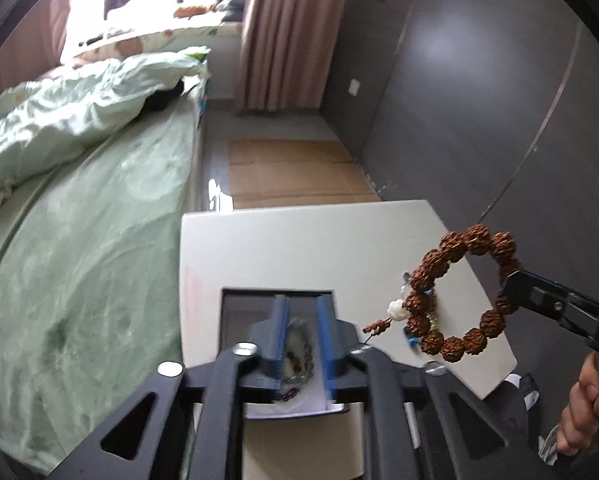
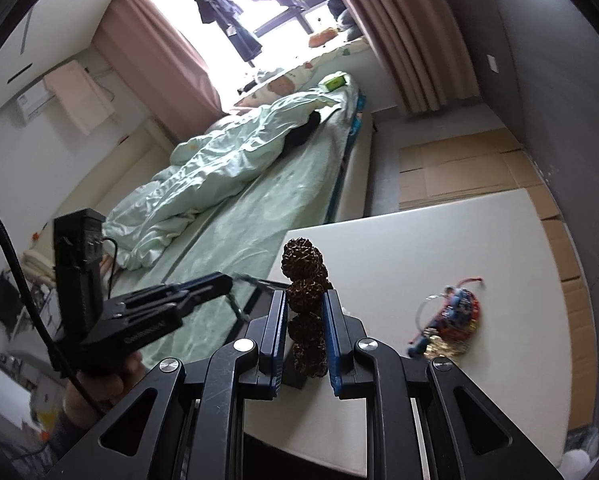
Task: Organize jewelry
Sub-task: 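Carry the brown bracelet over the black box and release it with the right tool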
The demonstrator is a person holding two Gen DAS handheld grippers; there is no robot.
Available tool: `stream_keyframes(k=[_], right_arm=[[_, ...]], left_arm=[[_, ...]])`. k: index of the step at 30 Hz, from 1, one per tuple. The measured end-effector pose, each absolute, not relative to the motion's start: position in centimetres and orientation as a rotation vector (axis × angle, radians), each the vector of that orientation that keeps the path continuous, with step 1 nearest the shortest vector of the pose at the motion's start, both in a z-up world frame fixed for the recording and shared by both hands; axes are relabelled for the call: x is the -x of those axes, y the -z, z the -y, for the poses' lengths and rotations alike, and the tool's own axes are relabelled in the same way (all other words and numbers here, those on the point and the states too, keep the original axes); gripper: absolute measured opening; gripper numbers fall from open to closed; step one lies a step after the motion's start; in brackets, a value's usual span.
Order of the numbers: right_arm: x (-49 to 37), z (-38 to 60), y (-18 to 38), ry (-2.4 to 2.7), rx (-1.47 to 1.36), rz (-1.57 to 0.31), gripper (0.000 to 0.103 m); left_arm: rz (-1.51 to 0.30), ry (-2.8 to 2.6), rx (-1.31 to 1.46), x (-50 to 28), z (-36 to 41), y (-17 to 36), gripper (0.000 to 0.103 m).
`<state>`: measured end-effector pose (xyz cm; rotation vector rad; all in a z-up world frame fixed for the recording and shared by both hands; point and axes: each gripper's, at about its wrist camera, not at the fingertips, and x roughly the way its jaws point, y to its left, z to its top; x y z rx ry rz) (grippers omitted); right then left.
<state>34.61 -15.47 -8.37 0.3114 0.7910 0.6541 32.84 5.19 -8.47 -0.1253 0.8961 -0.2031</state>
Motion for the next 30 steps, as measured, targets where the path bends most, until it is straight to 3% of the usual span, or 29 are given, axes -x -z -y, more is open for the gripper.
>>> stream_keyframes(k=[2, 4, 19, 25, 26, 28, 29, 30], right_arm=[[-34.4, 14.1, 8.1, -0.666, -0.3, -0.793, 0.019], [-34.4, 13.1, 7.8, -0.678, -0.288, -0.794, 0.019], [-35.6, 5.8, 7.4, -0.795, -0.24, -0.829, 0.019], [-36.9, 3.4, 9.5, -0.83, -0.242, -0.938, 0.019], [-37.5, 3.0, 10.4, -0.801, -0.225, -0.978, 0.021], [-38.1, 2.7, 11.6, -0.77, -0.22, -1.019, 0.034], [-38.3, 3.0, 12.1, -0.75, -0.227, -1.033, 0.046], [-38.4, 3.3, 12.3, -0.737, -0.237, -1.034, 0.048]], left_arm=[[-0.887, 0.187, 0.139, -32.4, -6.2, 8.5, 0.064], [-0.85, 0.175, 0.144, -31.6, -7.1, 8.2, 0.071], [-0.84, 0.1, 0.204, -29.2, -13.2, 8.3, 0.072], [-0.84, 0.088, 0.222, -29.0, -14.2, 8.3, 0.072], [-0.84, 0.089, 0.224, -29.0, -14.2, 8.3, 0.072], [-0.841, 0.09, 0.223, -28.9, -14.1, 8.4, 0.072], [-0.842, 0.092, 0.221, -28.9, -14.0, 8.4, 0.072], [-0.843, 0.093, 0.22, -29.0, -13.9, 8.5, 0.072]])
